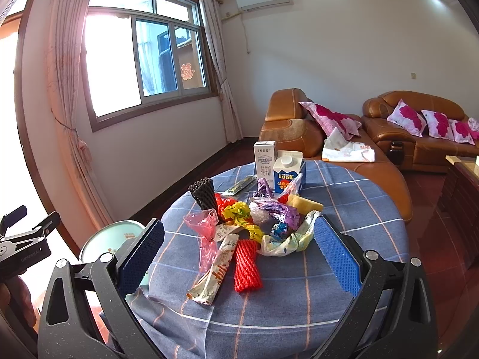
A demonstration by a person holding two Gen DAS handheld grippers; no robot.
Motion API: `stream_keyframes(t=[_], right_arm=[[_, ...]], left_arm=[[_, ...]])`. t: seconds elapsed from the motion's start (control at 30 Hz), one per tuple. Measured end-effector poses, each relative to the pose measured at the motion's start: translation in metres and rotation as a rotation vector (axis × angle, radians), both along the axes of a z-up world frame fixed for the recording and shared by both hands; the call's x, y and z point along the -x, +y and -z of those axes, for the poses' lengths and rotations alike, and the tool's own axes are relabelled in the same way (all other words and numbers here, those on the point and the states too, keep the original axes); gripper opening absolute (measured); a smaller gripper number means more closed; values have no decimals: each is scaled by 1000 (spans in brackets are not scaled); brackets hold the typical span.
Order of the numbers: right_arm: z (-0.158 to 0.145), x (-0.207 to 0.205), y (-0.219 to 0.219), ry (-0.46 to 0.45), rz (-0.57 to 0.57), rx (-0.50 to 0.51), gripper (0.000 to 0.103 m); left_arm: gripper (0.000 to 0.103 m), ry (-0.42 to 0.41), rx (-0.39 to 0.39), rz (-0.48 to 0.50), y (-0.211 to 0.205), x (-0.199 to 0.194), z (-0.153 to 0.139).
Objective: Collect trash
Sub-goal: 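Grasp the long snack wrapper with the left tool while the right tool reaches the yellow bag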
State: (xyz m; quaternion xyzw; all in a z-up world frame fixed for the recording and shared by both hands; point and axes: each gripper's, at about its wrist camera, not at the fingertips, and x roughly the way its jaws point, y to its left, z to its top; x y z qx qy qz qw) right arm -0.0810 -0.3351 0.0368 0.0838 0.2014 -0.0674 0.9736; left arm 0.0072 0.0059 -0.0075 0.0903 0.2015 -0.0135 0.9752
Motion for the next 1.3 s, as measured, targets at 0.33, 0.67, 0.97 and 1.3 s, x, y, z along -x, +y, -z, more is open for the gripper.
stream_keyframes(t=[0.33,0.67,0.97,1.3], right_arm=[[41,-17,-43,72,130,63,97],[104,-6,-120,184,230,-4,83],[132,3,-144,196,231,-57,83],[146,9,-153,190,213,-112,83]], left_arm=[[97,69,-31,14,-22,-18,33],[97,156,-69,178,-115,-34,88],[97,220,-121,279,-177,-33,121],[46,361,-87,364,-184,-39,154]])
